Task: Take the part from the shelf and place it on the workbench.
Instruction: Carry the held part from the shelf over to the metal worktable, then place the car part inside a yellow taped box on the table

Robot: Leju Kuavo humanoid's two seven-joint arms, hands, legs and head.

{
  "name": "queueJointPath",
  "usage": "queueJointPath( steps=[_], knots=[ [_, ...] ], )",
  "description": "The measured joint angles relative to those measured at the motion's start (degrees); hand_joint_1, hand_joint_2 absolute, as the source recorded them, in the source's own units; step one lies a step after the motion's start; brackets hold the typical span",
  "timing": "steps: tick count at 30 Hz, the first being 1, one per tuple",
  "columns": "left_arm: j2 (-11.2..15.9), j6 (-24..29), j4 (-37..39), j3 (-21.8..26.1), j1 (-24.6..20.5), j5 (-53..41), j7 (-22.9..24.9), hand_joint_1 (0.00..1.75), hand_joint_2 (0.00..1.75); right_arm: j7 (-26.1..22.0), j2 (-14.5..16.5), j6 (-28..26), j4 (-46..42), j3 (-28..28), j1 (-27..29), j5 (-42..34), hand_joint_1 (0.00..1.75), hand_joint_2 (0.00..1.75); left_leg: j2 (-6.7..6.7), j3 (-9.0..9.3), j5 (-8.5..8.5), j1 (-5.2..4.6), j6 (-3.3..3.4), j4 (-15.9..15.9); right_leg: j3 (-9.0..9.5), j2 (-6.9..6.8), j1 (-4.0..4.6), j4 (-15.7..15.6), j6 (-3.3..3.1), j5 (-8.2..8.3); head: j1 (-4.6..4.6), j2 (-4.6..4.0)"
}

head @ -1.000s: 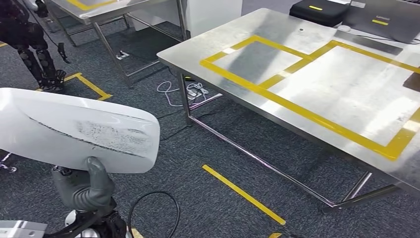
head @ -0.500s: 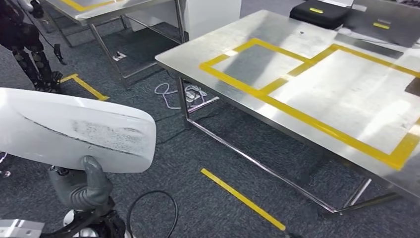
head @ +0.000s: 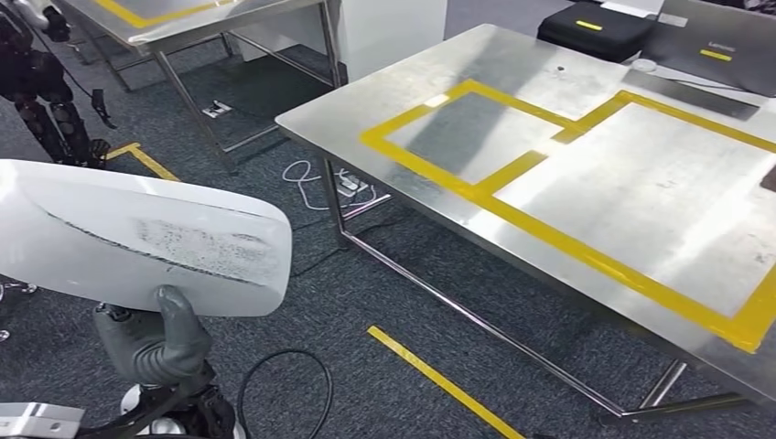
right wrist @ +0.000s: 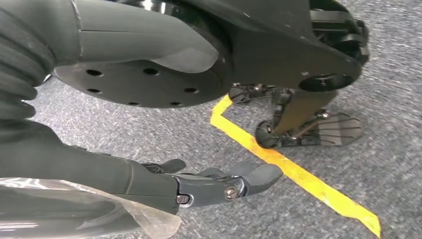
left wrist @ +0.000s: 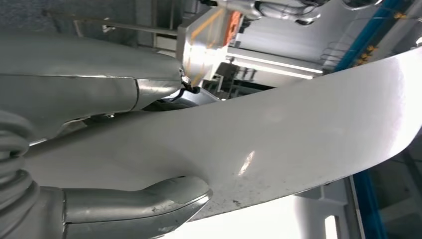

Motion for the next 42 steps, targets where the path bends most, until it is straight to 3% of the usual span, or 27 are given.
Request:
queueJointPath(
  steps=[1, 3, 5, 7, 8, 9, 12, 13, 15, 16, 18, 19, 21, 22, 23, 24, 26, 28, 30, 32, 33, 35, 37, 38, 39, 41, 42],
  knots=[
    [0.02, 0.0, 0.0, 0.0, -0.05, -0.02, -0.01, 1.75, 1.75, -0.01, -0.01, 0.0, 0.0, 0.0, 0.02, 0.01, 0.0, 1.75, 0.01, -0.66, 0.52, 0.06, -0.27, 1.79, 0.75, 0.04, -0.05, -0.27, -0.4, -0.32, -0.05, 0.0],
    [0.06, -0.01, 0.01, 0.02, -0.16, -0.03, -0.04, 1.75, 1.75, -0.03, -0.02, 0.0, 0.0, 0.0, -0.09, 0.02, 0.0, 1.75, 0.03, -4.21, 0.86, 0.13, -0.66, 8.0, 2.48, 0.13, -0.16, -0.74, -1.05, -1.17, -0.33, 0.01],
    [0.12, -0.02, 0.02, 0.07, -0.2, -0.03, -0.06, 1.75, 1.75, -0.04, -0.02, 0.0, 0.0, 0.0, -0.22, 0.04, 0.0, 1.75, 0.02, -9.07, -1.68, 0.14, -0.85, 14.02, 3.97, 0.27, -0.09, -0.86, -1.37, -2.36, -0.52, 0.0],
    [0.16, -0.02, 0.02, 0.13, -0.19, 0.01, -0.06, 1.75, 1.75, -0.04, -0.02, 0.0, 0.0, 0.0, -0.19, 0.09, 0.0, 1.75, 0.02, -12.27, -4.78, 0.12, -0.76, 15.57, 5.67, 0.53, 0.03, -0.86, -1.39, -3.77, -0.55, -0.01],
    [0.16, -0.03, 0.02, 0.14, -0.19, 0.02, -0.06, 1.75, 1.75, -0.04, -0.02, 0.01, 0.0, 0.0, -0.16, 0.11, 0.0, 1.75, 0.02, -12.85, -4.73, 0.06, -0.57, 14.29, 6.67, 0.65, 0.06, -0.87, -1.34, -4.54, -0.55, 0.0],
    [0.16, -0.04, 0.02, 0.15, -0.2, 0.03, -0.06, 1.75, 1.75, -0.04, -0.01, 0.01, 0.0, 0.0, -0.14, 0.13, 0.0, 1.75, 0.02, -12.91, -3.04, -0.05, -0.29, 11.86, 7.71, 0.75, 0.09, -0.88, -1.26, -5.34, -0.56, 0.0],
    [0.15, -0.15, 0.06, 0.2, -0.18, 0.09, -0.05, 1.75, 1.75, -0.03, 0.04, 0.06, 0.05, 0.0, -0.17, 0.15, 0.0, 1.75, -0.15, -12.3, 6.07, -0.68, 0.67, 3.99, 9.84, 0.98, 0.22, -1.04, -0.65, -7.64, -0.75, -0.01],
    [0.13, -0.17, 0.08, 0.23, -0.18, 0.13, -0.04, 1.75, 1.75, -0.03, 0.04, 0.08, 0.08, 0.0, -0.23, 0.16, 0.0, 1.75, -0.27, -12.15, 7.47, -0.8, 0.88, 2.92, 10.42, 1.0, 0.28, -1.09, -0.32, -8.02, -0.82, -0.01],
    [0.02, -0.19, 0.09, 0.28, -0.26, 0.18, -0.03, 1.75, 1.75, -0.02, 0.03, 0.16, 0.09, 0.0, -0.46, 0.15, 0.0, 1.75, -0.38, -11.35, 7.21, -0.72, 1.26, 2.24, 10.76, 0.9, 0.33, -0.67, 0.45, -7.64, -0.8, 0.01],
    [-0.05, -0.2, 0.09, 0.31, -0.3, 0.19, -0.03, 1.75, 1.75, -0.03, 0.03, 0.2, 0.09, 0.0, -0.53, 0.14, 0.0, 1.75, -0.41, -10.67, 7.12, -0.59, 1.52, 1.7, 10.28, 0.82, 0.33, 0.7, 0.75, -6.97, -0.79, 0.01],
    [-0.24, -0.23, 0.09, 0.34, -0.37, 0.19, -0.04, 1.75, 1.75, -0.04, 0.03, 0.26, 0.09, 0.0, -0.71, 0.13, 0.0, 1.75, -0.4, -9.21, 6.54, -0.38, 1.99, 0.99, 6.76, 0.65, 0.32, 5.87, 1.15, -6.57, -0.68, 0.01],
    [-0.3, -0.25, 0.09, 0.36, -0.4, 0.19, -0.05, 1.75, 1.75, -0.06, 0.03, 0.26, 0.09, 0.0, -0.74, 0.12, 0.0, 1.75, -0.36, -8.63, 6.02, -0.36, 2.15, 0.85, 4.26, 0.58, 0.29, 9.1, 1.26, -7.36, -0.63, 0.01],
    [-0.37, -0.26, 0.09, 0.39, -0.43, 0.19, -0.05, 1.75, 1.75, -0.06, 0.03, 0.26, 0.09, 0.0, -0.64, 0.12, 0.0, 1.75, -0.41, -7.46, 4.76, -0.37, 2.27, 0.82, -0.46, 0.54, 0.24, 13.42, 1.48, -10.77, -0.61, 0.01],
    [-0.37, -0.26, 0.09, 0.41, -0.39, 0.21, -0.05, 1.75, 1.75, -0.06, 0.03, 0.26, 0.09, 0.0, -0.53, 0.13, 0.0, 1.75, -0.46, -6.63, 4.03, -0.37, 2.27, 0.82, -2.02, 0.54, 0.17, 13.77, 1.6, -12.06, -0.61, 0.01],
    [-0.38, -0.27, 0.09, 0.44, -0.38, 0.23, -0.05, 1.75, 1.75, -0.06, 0.03, 0.26, 0.09, 0.0, -0.42, 0.13, 0.0, 1.75, -0.52, -5.63, 3.25, -0.36, 2.22, 0.82, -2.86, 0.52, 0.08, 12.76, 1.74, -12.18, -0.6, 0.01],
    [-0.39, -0.27, 0.09, 0.49, -0.36, 0.26, -0.04, 1.75, 1.75, -0.06, 0.03, 0.26, 0.09, 0.0, -0.32, 0.14, 0.0, 1.75, -0.56, -4.48, 2.42, -0.36, 2.12, 0.82, -3.07, 0.49, -0.05, 10.44, 1.9, -10.66, -0.57, 0.01],
    [-0.43, -0.3, 0.11, 0.58, -0.34, 0.33, -0.04, 1.75, 1.75, -0.05, 0.03, 0.25, 0.13, -0.01, -0.12, 0.16, 0.0, 1.75, -0.56, -2.43, 0.66, -0.39, 1.71, 0.92, -2.81, 0.24, -0.23, 4.77, 1.98, -4.14, -0.65, 0.01],
    [-0.52, -0.32, 0.15, 0.67, -0.36, 0.44, -0.03, 1.75, 1.75, -0.04, 0.0, 0.24, 0.2, -0.02, -0.09, 0.19, 0.0, 1.75, -0.57, -1.33, -0.58, -0.43, 1.1, 1.07, -2.24, 0.03, -0.02, 2.09, 1.25, 0.19, -0.75, 0.01],
    [-0.64, -0.32, 0.16, 0.7, -0.4, 0.42, -0.02, 1.75, 1.75, -0.07, -0.06, 0.26, 0.22, -0.02, -0.22, 0.25, 0.0, 1.75, -0.59, -1.21, -0.65, -0.37, 0.51, 1.52, -1.56, 0.07, 0.2, 1.86, 0.34, 0.21, -0.74, 0.01],
    [-0.71, -0.3, 0.15, 0.72, -0.42, 0.22, -0.02, 1.75, 1.75, -0.18, -0.12, 0.34, 0.22, -0.02, -0.27, 0.3, 0.0, 1.75, -0.5, -2.51, -0.17, -0.26, -0.02, 4.27, -0.62, 0.09, 0.08, 1.19, -0.24, -0.1, -0.8, 0.01],
    [-0.72, -0.28, 0.15, 0.72, -0.44, 0.14, -0.04, 1.75, 1.75, -0.22, -0.14, 0.39, 0.22, -0.02, -0.31, 0.32, 0.0, 1.75, -0.46, -3.95, -0.52, -0.21, -0.3, 6.91, -0.01, 0.08, -0.02, 0.85, -0.54, -0.33, -0.83, 0.01],
    [-0.71, -0.21, 0.15, 0.74, -0.45, 0.08, -0.06, 1.75, 1.75, -0.26, -0.15, 0.48, 0.22, -0.02, -0.41, 0.35, 0.0, 1.75, -0.41, -7.89, -3.04, -0.12, -0.73, 13.24, 0.99, 0.04, -0.03, 0.55, -1.04, -1.0, -0.9, 0.01],
    [-0.71, -0.01, 0.15, 0.78, -0.41, 0.06, -0.06, 1.75, 1.75, -0.32, -0.15, 0.58, 0.22, -0.02, -0.42, 0.41, 0.0, 1.75, -0.4, -11.08, -5.07, -0.09, -0.86, 16.74, 1.84, 0.11, -0.01, 0.54, -1.19, -1.76, -0.89, 0.01],
    [-0.71, 0.1, 0.15, 0.79, -0.4, 0.04, -0.06, 1.75, 1.75, -0.38, -0.16, 0.68, 0.22, -0.02, -0.4, 0.42, 0.0, 1.75, -0.4, -11.64, -4.28, -0.09, -0.81, 16.21, 2.31, 0.19, 0.0, 0.54, -1.18, -2.13, -0.89, 0.01],
    [-0.71, 0.22, 0.15, 0.79, -0.4, 0.0, -0.06, 1.75, 1.75, -0.45, -0.16, 0.83, 0.22, -0.02, -0.4, 0.43, 0.0, 1.75, -0.4, -11.37, -2.02, -0.09, -0.69, 13.89, 2.87, 0.27, 0.0, 0.53, -1.13, -2.49, -0.89, 0.01],
    [-0.7, 0.36, 0.19, 0.78, -0.41, -0.09, -0.05, 1.75, 1.75, -0.57, -0.15, 1.13, 0.23, -0.02, -0.4, 0.42, 0.0, 1.75, -0.34, -9.88, 3.05, -0.22, -0.36, 7.36, 3.87, 0.39, 0.03, 0.49, -0.89, -3.15, -0.85, 0.01],
    [-0.7, 0.39, 0.22, 0.78, -0.43, -0.13, -0.04, 1.75, 1.75, -0.6, -0.15, 1.21, 0.24, -0.02, -0.42, 0.41, 0.0, 1.75, -0.28, -9.39, 3.97, -0.38, -0.13, 4.66, 4.03, 0.42, 0.07, 0.46, -0.65, -3.34, -0.95, 0.01]
  ],
)
